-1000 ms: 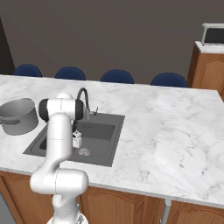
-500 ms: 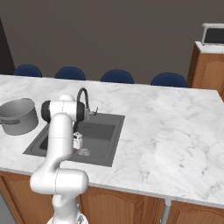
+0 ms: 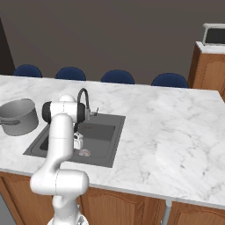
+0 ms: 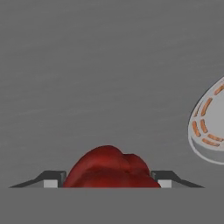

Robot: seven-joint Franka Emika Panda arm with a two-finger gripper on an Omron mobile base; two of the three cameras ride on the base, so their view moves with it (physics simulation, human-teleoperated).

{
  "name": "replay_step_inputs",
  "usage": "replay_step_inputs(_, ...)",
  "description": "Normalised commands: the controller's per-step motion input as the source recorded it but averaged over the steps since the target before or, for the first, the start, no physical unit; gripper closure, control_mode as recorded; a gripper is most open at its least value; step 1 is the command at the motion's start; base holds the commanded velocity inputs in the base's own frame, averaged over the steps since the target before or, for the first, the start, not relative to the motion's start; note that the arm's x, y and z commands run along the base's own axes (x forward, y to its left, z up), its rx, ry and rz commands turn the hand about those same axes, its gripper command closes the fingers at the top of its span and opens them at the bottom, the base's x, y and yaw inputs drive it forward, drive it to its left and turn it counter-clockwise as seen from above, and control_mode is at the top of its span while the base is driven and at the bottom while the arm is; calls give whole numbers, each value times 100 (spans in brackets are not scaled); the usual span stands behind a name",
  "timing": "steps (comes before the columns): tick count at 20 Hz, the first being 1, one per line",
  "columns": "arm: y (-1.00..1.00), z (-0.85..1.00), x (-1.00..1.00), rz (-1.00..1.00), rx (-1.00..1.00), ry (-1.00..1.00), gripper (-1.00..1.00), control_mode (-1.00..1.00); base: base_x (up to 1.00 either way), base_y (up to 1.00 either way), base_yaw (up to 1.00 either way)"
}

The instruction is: Dump the bell pepper from the pot into the sink. Then turn on the water and wash the bell pepper. Then turn off the water and put the bell pepper back in the pot.

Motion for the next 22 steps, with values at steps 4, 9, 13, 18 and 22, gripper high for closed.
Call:
replay_step_inputs(4,0,0,-23,0,0,0,100,-100,0,0,0)
replay_step_inputs(9,0,20,-4,0,0,0,100,-100,0,0,0)
replay_step_inputs(13,0,31,0,0,0,0,100,-100,0,0,0)
replay_step_inputs(18,0,24,0,0,0,-2,100,-100,0,0,0)
replay_step_inputs(22,0,27,0,0,0,-5,100,-100,0,0,0)
